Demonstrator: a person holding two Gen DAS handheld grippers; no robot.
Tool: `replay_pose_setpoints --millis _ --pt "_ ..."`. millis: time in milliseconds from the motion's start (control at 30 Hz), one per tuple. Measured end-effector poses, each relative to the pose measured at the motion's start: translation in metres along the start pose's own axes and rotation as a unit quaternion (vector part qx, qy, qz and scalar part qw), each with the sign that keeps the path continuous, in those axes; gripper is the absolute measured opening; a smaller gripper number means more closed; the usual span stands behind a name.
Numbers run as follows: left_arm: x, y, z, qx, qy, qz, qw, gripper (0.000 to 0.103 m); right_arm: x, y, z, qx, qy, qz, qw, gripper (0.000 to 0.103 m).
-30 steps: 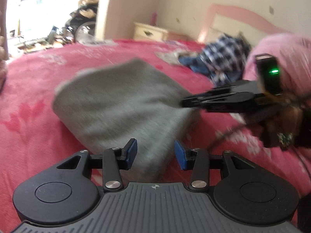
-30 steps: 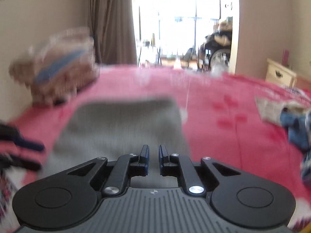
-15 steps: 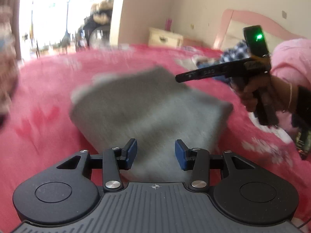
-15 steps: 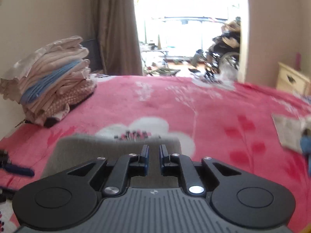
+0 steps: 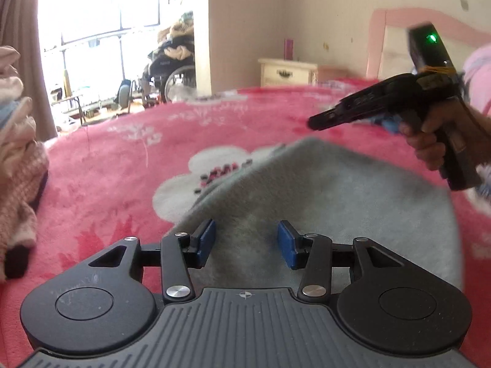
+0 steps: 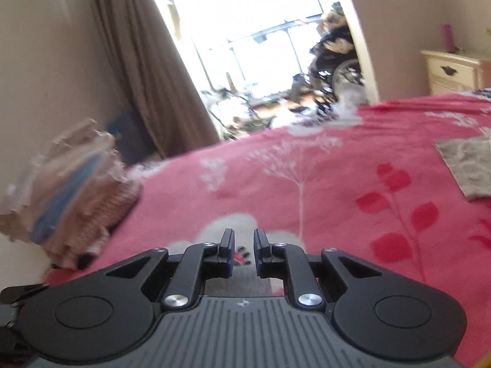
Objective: Fold clothes
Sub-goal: 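Smooth the folded hoodie bundle with the right gripper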
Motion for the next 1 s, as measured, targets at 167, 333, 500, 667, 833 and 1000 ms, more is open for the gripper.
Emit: replay_pose_setpoints --millis 167,333,500,667,833,1000 --pt "-0.007 -0.014 0.005 -0.006 -0.017 0.005 0.9998 0.045 0.017 -0.035 0.004 -0.023 0.035 0.072 0.997 0.01" --pt "-0.007 -0.031 0.024 0.022 0.037 0.023 0.9988 0.052 0.03 -0.045 -0.005 -0.001 -0.007 0.072 0.997 0.008" --pt "-0.013 -0.021 0.029 0.024 0.068 0.025 0.9971 0.053 0.03 0.003 -0.006 0.028 -0.042 0.029 0.998 0.014" --pt "-0.024 0.02 0.03 0.018 0.087 -0.013 0.9959 0.052 0.053 0.059 0.012 0.025 -0.034 0.029 0.999 0.014" --pt "-0.014 0.036 -0.007 0.078 0.062 0.012 0.995 0.052 0.093 0.025 0.014 0.137 -0.015 0.093 0.986 0.012" --pt "0.011 0.005 -0.042 0.035 0.016 0.087 0.9955 0.049 0.085 0.059 0.039 0.167 0.016 0.043 0.985 0.013"
Point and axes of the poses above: each gripper's, at about its wrist camera, not at the fingertips, and y roughly against the way its jaws point, z to its left, x to its underside, the point moved 4 cm from there along -y, roughly the way its jaws point, and after that the axes turned 15 degrees about z, right-handed, at the moved point
